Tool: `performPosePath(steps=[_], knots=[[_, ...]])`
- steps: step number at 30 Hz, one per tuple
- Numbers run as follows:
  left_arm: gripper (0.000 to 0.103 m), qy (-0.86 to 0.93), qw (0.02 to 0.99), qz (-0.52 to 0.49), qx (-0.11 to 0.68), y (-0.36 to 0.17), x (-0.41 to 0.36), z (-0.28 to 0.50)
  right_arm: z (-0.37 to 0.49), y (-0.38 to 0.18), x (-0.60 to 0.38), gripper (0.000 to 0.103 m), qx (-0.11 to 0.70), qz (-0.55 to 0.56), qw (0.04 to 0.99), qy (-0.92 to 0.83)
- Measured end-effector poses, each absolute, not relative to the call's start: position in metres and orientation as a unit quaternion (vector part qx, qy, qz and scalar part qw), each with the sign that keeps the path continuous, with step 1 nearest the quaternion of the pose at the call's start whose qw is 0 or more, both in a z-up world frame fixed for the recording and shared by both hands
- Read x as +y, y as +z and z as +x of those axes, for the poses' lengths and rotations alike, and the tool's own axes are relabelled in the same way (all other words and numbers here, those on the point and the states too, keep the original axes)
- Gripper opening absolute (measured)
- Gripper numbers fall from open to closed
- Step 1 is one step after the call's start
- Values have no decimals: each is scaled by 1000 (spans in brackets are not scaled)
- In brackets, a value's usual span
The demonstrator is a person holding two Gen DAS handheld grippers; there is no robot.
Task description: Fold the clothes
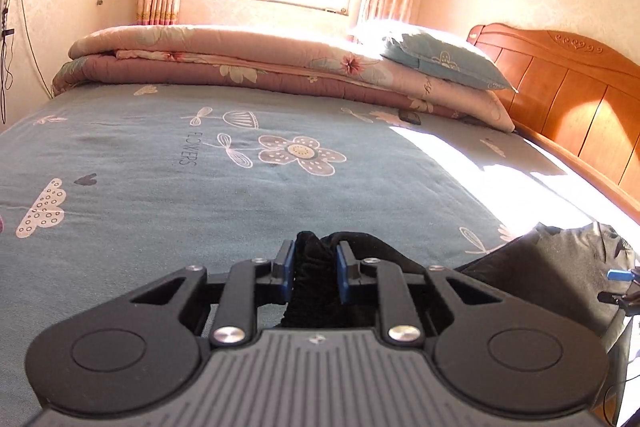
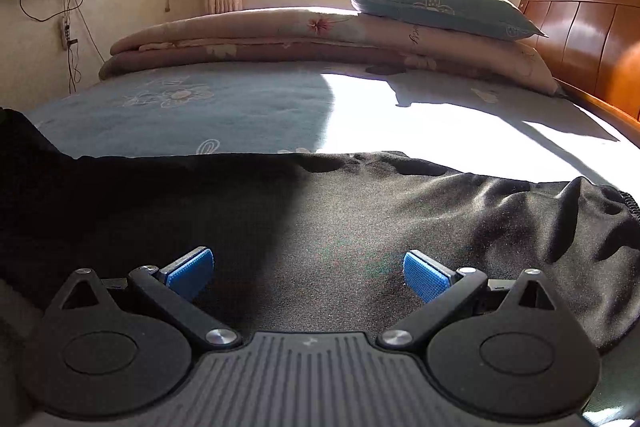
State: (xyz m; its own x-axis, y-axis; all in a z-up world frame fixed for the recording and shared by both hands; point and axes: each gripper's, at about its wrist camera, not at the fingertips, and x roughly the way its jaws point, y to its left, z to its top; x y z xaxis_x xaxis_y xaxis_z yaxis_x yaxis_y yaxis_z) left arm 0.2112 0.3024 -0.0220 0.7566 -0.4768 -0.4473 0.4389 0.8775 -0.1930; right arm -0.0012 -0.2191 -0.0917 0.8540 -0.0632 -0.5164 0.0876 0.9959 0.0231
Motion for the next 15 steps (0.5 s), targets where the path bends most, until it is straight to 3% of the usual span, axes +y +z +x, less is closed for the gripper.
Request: performPosePath(steps=[8, 15], knots=[[19, -182, 917, -69, 349, -68, 313, 241, -1, -91, -220, 103, 273, 23, 961, -43], [21, -160, 908, -94, 375, -80, 314, 249, -1, -90, -221, 103, 274, 21, 960, -49]])
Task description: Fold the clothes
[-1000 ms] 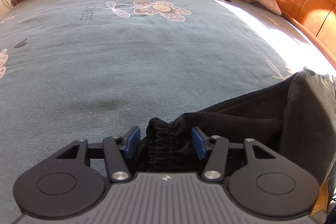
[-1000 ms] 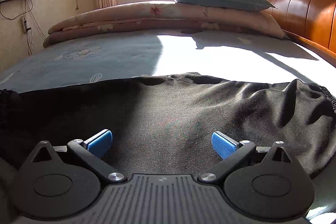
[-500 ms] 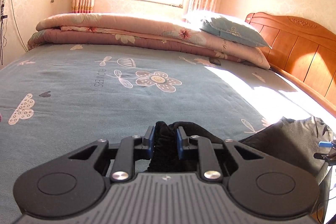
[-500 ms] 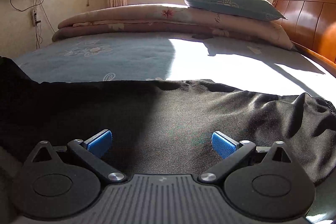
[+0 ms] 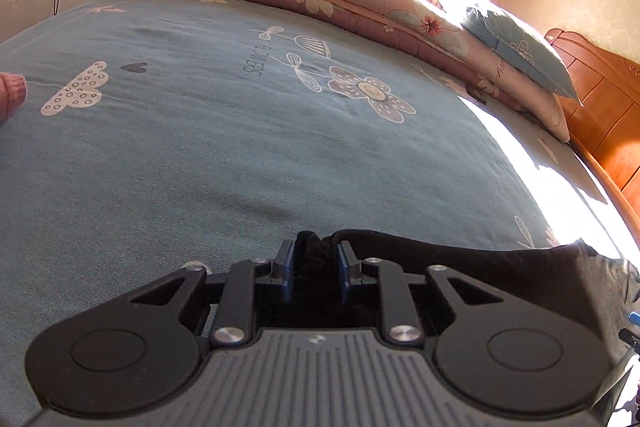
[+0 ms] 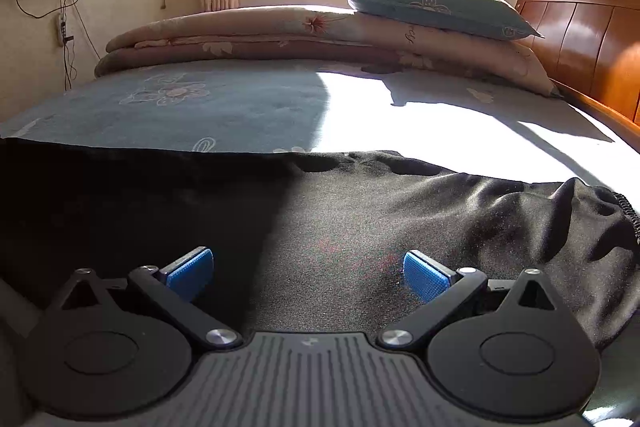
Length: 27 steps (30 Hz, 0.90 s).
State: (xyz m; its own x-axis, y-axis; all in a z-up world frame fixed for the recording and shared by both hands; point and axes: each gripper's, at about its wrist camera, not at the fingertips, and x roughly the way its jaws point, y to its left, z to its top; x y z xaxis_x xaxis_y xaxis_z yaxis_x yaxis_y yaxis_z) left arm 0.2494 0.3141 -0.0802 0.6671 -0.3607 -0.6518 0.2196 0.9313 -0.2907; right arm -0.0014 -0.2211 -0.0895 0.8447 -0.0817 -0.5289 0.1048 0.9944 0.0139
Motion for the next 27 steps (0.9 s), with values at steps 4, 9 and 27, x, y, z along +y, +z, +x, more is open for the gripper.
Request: performPosePath(steps=[4, 9, 27], knots=[[27, -142, 906, -92, 388, -79, 316, 249, 0, -90, -221, 103, 276, 24, 960, -50], [43, -110, 912, -126, 375, -67, 334, 235, -4, -89, -220, 103, 269, 22, 962, -43], [50, -171, 911, -38, 373, -65, 270, 160, 12, -71, -142, 59, 280, -89, 936, 194]])
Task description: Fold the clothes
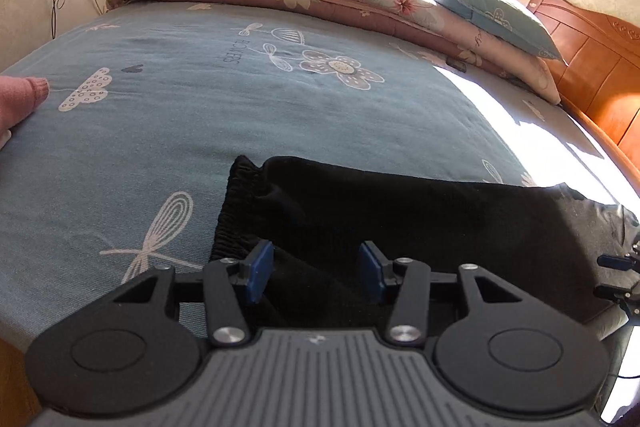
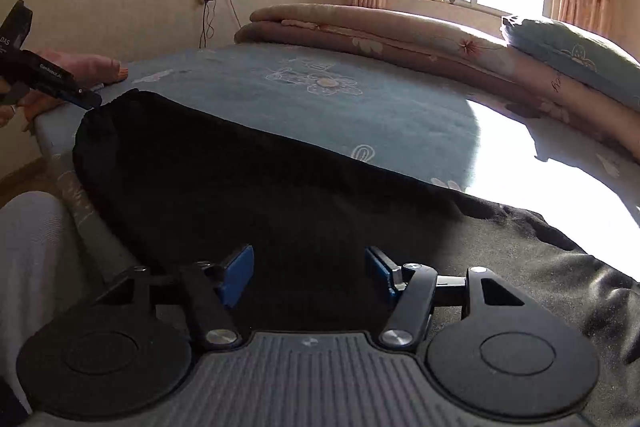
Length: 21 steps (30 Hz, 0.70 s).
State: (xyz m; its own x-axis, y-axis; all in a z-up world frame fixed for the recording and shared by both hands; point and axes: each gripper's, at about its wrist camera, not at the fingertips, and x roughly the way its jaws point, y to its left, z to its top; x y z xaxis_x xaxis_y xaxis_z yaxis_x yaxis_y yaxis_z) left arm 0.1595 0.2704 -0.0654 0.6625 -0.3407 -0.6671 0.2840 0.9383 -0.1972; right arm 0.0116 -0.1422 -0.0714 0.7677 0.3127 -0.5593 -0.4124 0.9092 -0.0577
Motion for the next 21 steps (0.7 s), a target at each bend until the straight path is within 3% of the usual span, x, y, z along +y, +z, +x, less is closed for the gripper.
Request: performPosePath(steps=[7, 9, 10, 11, 18, 21], knots=[[50, -164, 888, -42, 428, -95, 258, 161, 7, -78, -78, 55, 277, -206, 888, 303], [50, -155, 879, -52, 447, -102, 261, 158, 9, -84, -65, 41, 285, -237, 877, 307], [50, -152, 874, -59, 457, -105, 264, 155, 11, -88, -60, 23, 295, -250, 870, 305], [50, -152, 871, -62, 463, -106, 266, 151, 13, -91, -56, 17, 305, -257, 865, 304], [52, -178, 869, -39, 459, -82, 261, 138, 13, -82, -70, 15, 319, -233, 867, 302], [62, -209, 879, -19, 429, -59, 240, 146, 17, -70, -82, 16, 321, -214, 875, 292]])
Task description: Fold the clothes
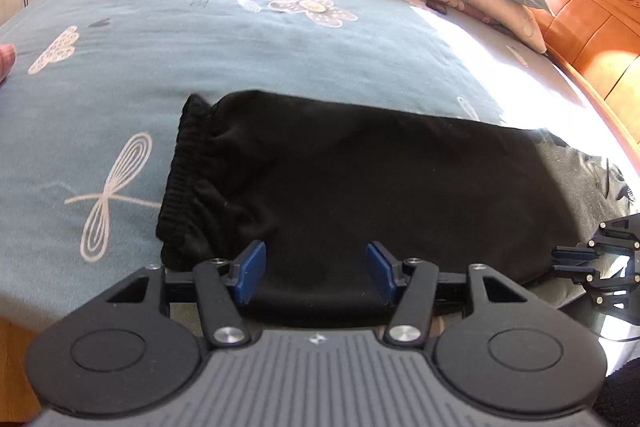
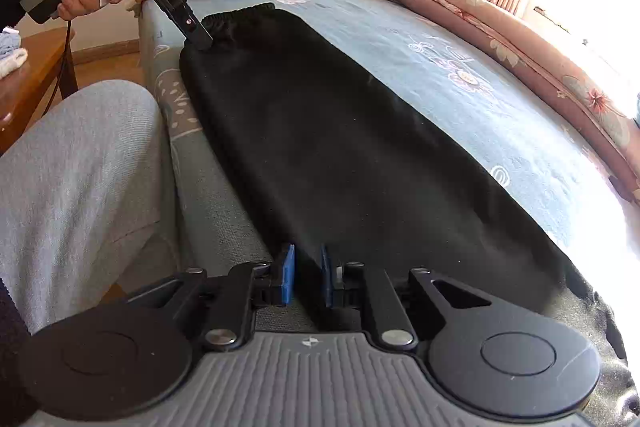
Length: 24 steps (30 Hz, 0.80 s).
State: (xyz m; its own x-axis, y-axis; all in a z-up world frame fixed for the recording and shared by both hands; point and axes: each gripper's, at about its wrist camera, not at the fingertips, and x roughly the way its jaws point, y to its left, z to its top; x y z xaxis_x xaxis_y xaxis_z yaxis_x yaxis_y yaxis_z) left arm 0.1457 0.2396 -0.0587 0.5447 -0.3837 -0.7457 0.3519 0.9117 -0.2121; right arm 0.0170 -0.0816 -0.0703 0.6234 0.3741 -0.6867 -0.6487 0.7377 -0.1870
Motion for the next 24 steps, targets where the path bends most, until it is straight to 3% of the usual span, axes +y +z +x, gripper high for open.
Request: performPosePath(steps=[2, 6, 11, 13, 16, 24], knots=[[68, -231, 881, 1, 413, -48, 220, 159, 25, -59, -93, 16, 321, -188, 884, 282], [68, -261, 875, 35, 407, -47, 174, 198, 61, -42, -123, 16, 330, -135, 906, 229], [69, -283, 850, 79, 437, -86, 125, 231, 122, -42, -166, 16, 349, -86, 922, 145], [68, -279, 845, 87, 449, -102, 121, 229, 143, -48, -177, 16, 358, -78, 922, 125], [78, -283, 851, 83, 435, -106, 126, 211, 171, -61, -193, 16, 372, -73, 920, 101], [81, -275, 847, 53, 452, -108, 149, 179, 189, -94, -224, 19, 413, 25, 907, 77]])
